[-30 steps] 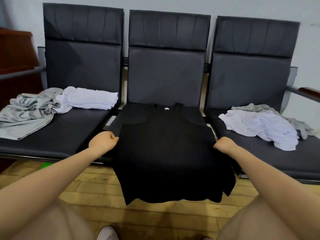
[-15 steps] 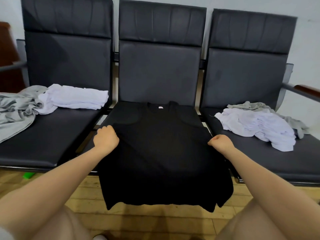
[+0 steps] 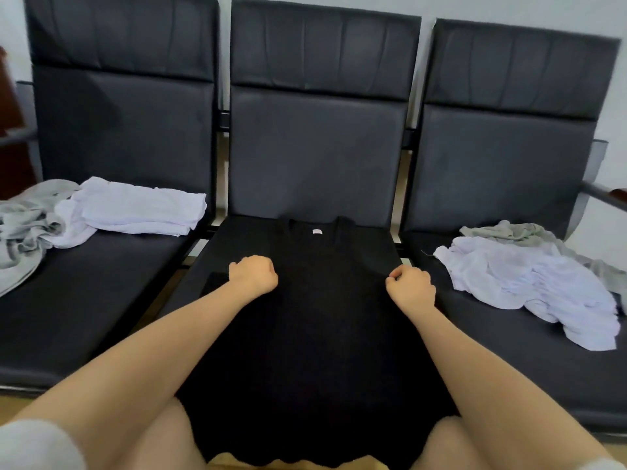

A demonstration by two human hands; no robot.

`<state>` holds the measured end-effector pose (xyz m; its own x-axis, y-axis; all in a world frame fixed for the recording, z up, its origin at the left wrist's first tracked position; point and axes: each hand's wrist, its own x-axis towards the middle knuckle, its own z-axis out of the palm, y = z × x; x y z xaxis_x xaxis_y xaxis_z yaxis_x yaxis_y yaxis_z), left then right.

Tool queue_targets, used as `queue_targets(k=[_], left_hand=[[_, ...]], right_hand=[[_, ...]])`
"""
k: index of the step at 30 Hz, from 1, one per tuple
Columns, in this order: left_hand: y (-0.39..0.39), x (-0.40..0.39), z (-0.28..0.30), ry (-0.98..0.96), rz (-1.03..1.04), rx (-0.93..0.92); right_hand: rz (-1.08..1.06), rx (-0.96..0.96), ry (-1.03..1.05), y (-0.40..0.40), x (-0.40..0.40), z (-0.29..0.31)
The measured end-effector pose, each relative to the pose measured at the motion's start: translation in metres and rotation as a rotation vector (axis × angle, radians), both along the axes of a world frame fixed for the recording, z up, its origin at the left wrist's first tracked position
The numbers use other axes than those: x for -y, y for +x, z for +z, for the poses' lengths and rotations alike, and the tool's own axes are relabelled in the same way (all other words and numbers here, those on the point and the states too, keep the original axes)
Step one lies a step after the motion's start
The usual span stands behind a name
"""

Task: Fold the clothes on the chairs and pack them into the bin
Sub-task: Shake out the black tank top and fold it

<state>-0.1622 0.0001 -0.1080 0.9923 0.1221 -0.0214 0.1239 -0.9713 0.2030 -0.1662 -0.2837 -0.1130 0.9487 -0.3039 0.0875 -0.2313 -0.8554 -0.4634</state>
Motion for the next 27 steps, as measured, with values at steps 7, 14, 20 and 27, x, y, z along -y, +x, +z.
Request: queue_targets(k=[7, 14, 20, 27], left_hand=[[0.105, -0.010, 0.010, -0.354, 0.023, 0.093], [0.207, -0.023, -0.032, -0.337, 0.186, 0.181], [0.234, -0.017, -0.059, -0.180, 0.171, 0.305], [0.209, -0.016, -0.020, -0.753, 0.166, 0.394]], right_hand=[[0.030, 0.021, 0.296, 0.098, -0.017, 0.013], [-0.079, -0.044, -0.003, 0.210, -0.048, -0.014], [-0.049, 0.088, -0.086, 0.247, -0.063, -0.041], [0.097, 0.206, 1.030, 0.210, -0.062, 0.002]])
